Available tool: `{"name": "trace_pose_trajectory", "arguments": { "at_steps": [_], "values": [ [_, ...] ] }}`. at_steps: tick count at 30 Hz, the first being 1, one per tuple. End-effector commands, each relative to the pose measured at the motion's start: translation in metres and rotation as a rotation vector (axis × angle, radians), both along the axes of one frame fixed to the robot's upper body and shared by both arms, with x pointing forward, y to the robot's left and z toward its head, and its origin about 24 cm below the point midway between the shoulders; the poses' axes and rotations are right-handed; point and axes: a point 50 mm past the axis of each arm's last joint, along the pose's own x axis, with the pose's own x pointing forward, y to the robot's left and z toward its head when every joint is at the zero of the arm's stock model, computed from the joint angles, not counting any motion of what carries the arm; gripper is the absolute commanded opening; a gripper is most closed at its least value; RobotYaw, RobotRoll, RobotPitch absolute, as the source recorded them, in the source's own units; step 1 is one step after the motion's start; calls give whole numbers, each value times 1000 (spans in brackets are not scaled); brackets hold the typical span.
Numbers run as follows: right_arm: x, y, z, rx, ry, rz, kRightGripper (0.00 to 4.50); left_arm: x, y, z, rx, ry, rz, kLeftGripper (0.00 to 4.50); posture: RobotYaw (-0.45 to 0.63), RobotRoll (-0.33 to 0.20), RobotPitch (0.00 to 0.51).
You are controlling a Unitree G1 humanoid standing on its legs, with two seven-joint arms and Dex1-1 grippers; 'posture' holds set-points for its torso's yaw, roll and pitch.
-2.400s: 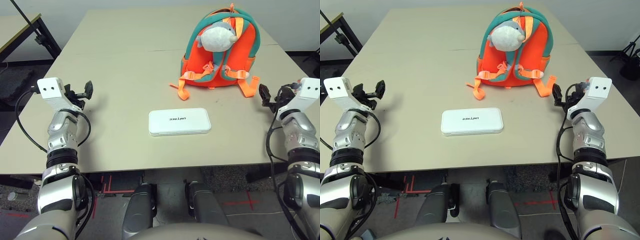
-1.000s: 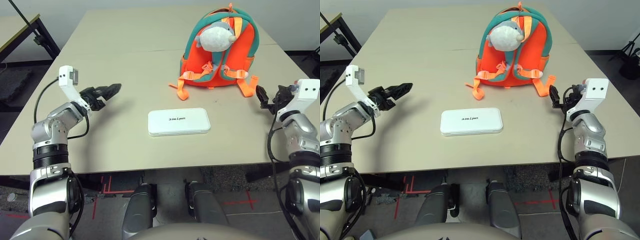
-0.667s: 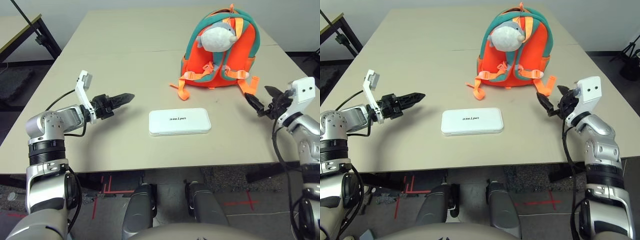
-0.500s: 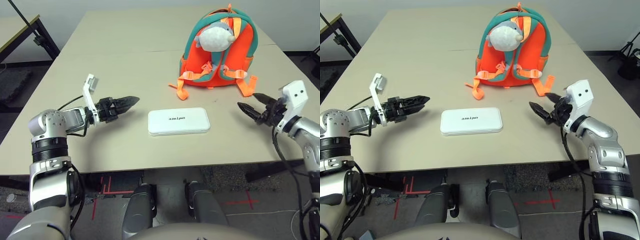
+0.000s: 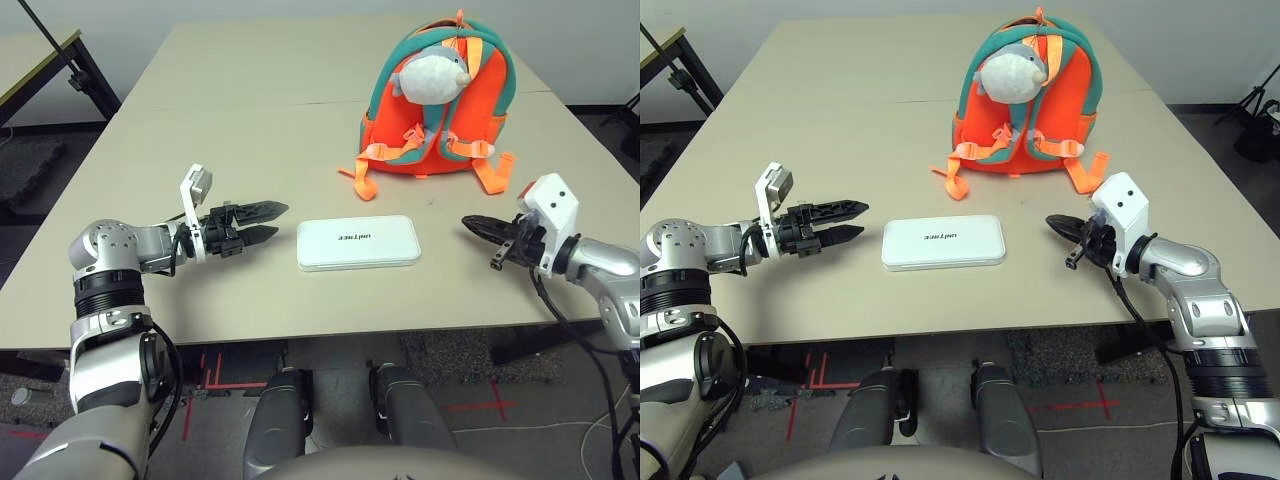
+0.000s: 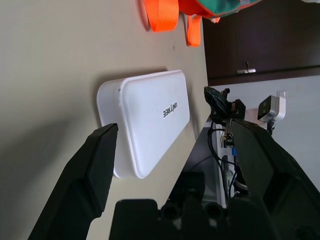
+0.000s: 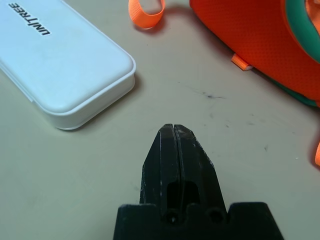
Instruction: Put the pencil case into the backpack and zip it.
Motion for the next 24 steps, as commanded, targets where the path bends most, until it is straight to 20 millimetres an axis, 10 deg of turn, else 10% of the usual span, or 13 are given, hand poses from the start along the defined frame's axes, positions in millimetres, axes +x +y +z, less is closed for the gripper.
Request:
{"name": "trace_pose_trajectory", "arguments": {
  "at_steps": [1, 24],
  "values": [
    [1, 2, -5, -27, 11, 22, 22, -3, 0, -12, 24, 58, 0, 4500, -151, 0, 107],
    [8, 14, -18, -173, 44, 118, 22, 7, -8, -42, 105, 157, 8, 4500, -164, 0, 105]
  ]
}}
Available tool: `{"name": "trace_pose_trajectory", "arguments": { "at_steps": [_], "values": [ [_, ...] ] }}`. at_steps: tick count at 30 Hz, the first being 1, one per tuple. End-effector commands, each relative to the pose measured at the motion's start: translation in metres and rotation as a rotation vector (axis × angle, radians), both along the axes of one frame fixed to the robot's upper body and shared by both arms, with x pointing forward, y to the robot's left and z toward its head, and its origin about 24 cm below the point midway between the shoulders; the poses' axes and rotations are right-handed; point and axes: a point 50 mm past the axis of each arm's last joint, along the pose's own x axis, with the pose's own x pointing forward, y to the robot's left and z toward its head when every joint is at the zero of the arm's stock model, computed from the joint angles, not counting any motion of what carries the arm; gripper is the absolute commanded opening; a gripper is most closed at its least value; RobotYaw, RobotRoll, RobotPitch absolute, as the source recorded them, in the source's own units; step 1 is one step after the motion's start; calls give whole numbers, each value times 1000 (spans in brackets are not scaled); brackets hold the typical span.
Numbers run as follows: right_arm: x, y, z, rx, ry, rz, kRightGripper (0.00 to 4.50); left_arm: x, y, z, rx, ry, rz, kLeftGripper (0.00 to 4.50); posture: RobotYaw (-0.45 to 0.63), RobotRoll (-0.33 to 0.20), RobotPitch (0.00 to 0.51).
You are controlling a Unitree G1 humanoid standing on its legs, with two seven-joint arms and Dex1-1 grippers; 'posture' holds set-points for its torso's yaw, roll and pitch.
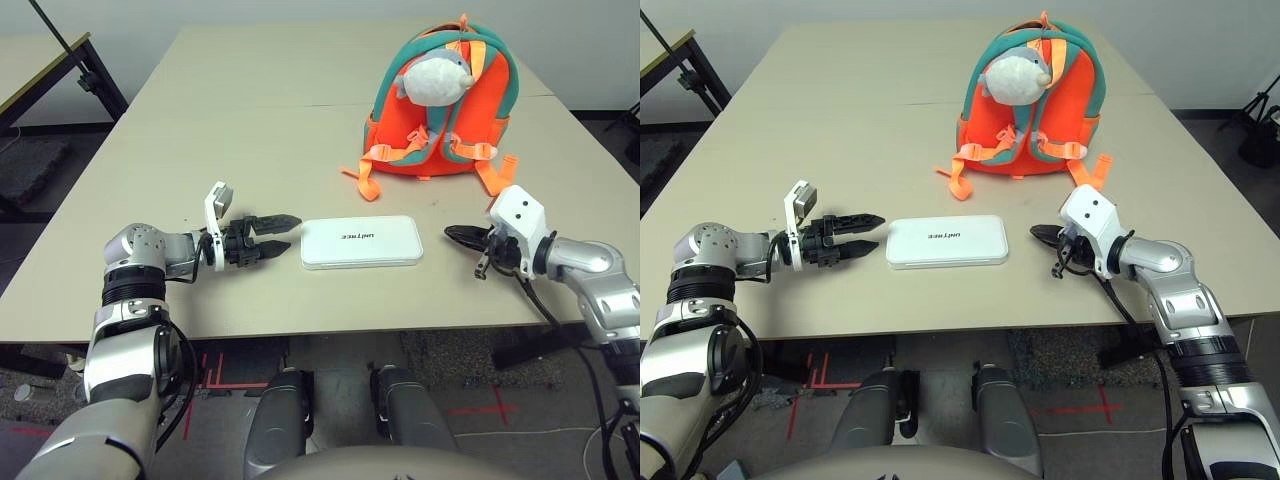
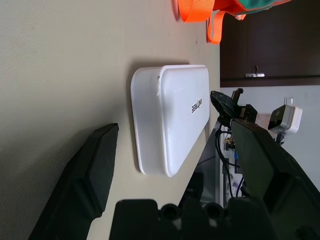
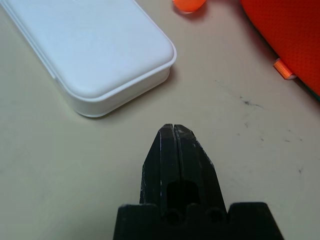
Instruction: Put the pencil case into the backpack and zip it.
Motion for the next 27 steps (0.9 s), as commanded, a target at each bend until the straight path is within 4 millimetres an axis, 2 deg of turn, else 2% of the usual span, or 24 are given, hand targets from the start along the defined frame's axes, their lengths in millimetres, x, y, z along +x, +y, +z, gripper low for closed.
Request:
{"name": "trace_pose_trajectory", "arguments": {
  "at_steps": [1, 20, 27],
  "values": [
    [1, 3, -5, -51, 27, 32, 22, -4, 3, -13, 62, 66, -3, 4500, -164, 0, 105],
    [15, 36, -17, -59, 56, 115, 22, -3, 4, -14, 66, 64, -10, 4500, -151, 0, 113],
    [18, 47, -14, -50, 49, 150, 22, -5, 4, -16, 62, 70, -14, 4500, -149, 0, 118]
  ]
}}
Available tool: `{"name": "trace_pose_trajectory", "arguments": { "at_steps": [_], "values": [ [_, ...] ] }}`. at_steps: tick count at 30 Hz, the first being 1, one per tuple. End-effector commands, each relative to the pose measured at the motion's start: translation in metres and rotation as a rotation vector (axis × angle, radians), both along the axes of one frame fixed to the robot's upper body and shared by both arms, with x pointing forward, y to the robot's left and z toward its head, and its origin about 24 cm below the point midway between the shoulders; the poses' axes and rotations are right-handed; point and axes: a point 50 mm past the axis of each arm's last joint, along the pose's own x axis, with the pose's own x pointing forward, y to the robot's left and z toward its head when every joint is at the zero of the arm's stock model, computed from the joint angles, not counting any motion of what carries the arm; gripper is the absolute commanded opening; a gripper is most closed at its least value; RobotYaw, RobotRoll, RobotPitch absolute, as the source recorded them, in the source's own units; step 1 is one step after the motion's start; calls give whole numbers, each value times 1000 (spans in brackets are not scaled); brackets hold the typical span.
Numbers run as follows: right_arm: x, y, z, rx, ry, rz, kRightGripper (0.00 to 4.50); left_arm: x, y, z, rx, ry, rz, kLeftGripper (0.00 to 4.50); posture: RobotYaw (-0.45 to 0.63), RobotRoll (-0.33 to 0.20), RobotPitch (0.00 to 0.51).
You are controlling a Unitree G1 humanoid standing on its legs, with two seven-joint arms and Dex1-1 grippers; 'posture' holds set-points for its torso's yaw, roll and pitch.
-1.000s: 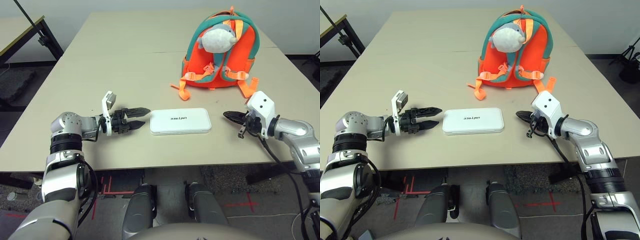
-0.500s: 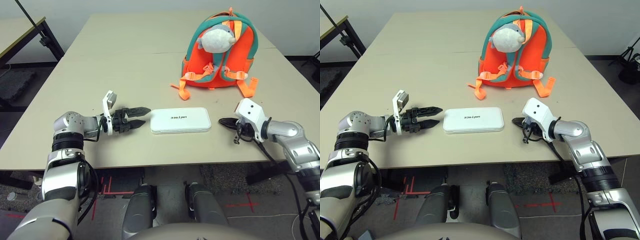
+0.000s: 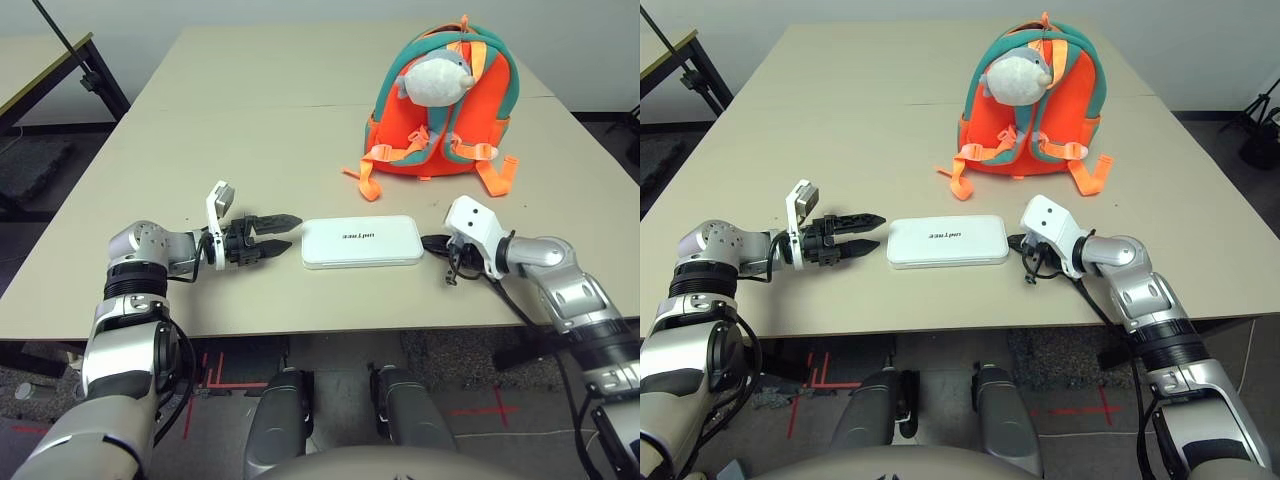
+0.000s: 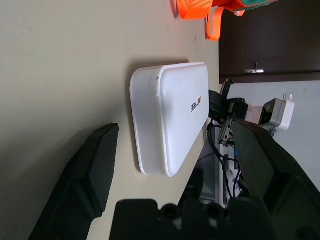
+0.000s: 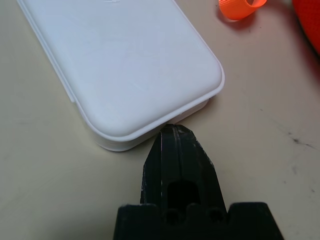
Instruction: Put the pencil case into the backpack and zip it.
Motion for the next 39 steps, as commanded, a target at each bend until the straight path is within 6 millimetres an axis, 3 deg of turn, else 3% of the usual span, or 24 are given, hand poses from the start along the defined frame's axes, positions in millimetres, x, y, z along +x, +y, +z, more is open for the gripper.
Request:
{"name": "trace_pose_trajectory", "arguments": {
  "at_steps": [1, 11, 21, 29, 32, 39],
  "values": [
    [1, 12, -1, 8, 10, 48, 22, -6, 2, -16, 63, 72, 5, 4500, -149, 0, 119],
    [4, 29, 3, 33, 5, 83, 22, -7, -1, -15, 51, 81, -10, 4500, -146, 0, 121],
    [4, 59, 8, 85, 9, 139, 22, -9, -5, -16, 39, 73, -26, 4500, -153, 0, 124],
    [7, 62, 9, 88, 3, 141, 22, -14, -8, -17, 36, 87, -65, 4500, -150, 0, 130],
    [8, 59, 9, 84, -1, 131, 0, -15, -6, -16, 34, 93, -60, 3885, -150, 0, 132],
    [10, 56, 8, 82, -9, 108, 0, -15, -4, -13, 25, 84, -55, 1463, -149, 0, 135]
  ]
}}
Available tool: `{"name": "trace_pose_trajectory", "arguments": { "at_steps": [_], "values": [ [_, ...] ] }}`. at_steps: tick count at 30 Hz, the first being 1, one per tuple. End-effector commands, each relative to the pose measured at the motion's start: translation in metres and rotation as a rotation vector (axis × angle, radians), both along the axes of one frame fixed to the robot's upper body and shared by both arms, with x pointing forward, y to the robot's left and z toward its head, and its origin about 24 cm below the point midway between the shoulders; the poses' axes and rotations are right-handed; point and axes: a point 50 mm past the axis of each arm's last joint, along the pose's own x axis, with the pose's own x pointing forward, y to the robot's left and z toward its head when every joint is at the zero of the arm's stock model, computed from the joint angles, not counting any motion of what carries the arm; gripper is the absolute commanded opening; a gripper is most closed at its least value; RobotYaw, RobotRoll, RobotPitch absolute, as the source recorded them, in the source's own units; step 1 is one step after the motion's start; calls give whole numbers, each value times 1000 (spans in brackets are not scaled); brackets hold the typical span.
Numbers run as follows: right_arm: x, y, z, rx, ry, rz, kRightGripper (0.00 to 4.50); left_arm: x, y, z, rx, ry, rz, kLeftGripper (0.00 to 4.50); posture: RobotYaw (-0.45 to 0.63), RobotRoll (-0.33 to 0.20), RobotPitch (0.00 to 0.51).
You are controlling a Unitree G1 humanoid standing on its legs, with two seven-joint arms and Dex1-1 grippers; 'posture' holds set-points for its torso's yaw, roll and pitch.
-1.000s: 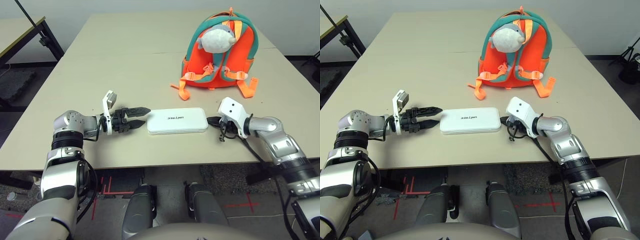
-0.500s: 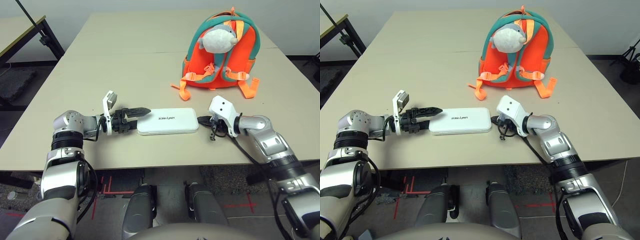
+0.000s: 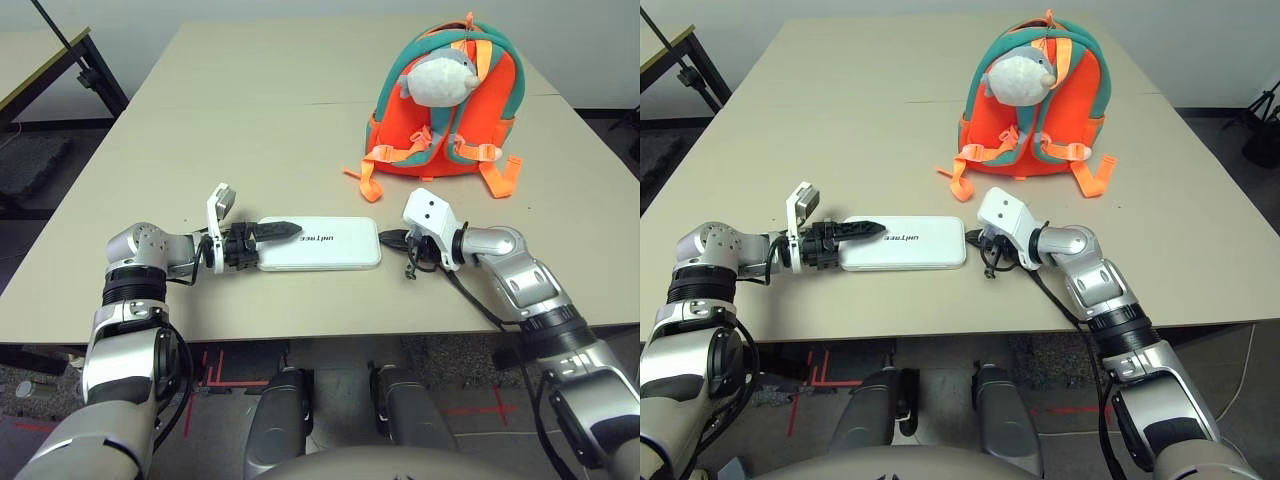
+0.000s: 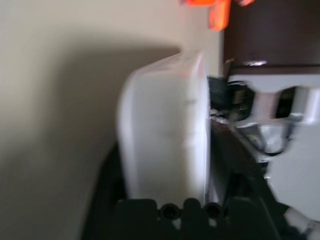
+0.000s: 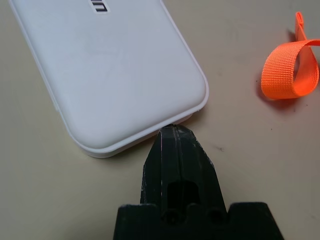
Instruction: Put the pencil case into the backpack and zip it.
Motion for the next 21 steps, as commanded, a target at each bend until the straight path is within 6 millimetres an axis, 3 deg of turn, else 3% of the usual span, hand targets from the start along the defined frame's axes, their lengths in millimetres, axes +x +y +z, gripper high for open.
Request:
{"name": "trace_pose_trajectory", "arguments": {
  "at_steps": [1, 4, 8, 14, 21],
  "values": [
    [2, 2, 2, 4, -16, 10, 0, -4, 0, -12, 83, 64, -4, 1292, -149, 0, 135],
    [2, 1, 1, 3, -13, 5, 604, -2, 1, -9, 74, 44, 4, 1277, -148, 0, 135],
    [4, -4, 1, 7, -6, -16, 2030, 5, 4, 4, 57, -16, 31, 1277, -146, 0, 133],
    [7, -19, 3, 38, 19, -77, 4336, 18, 6, 39, 5, -172, 78, 1277, -146, 0, 127],
    [2, -56, 22, 161, 74, -205, 4500, 28, 12, 97, -47, -385, 130, 1277, -134, 0, 125]
  ]
}}
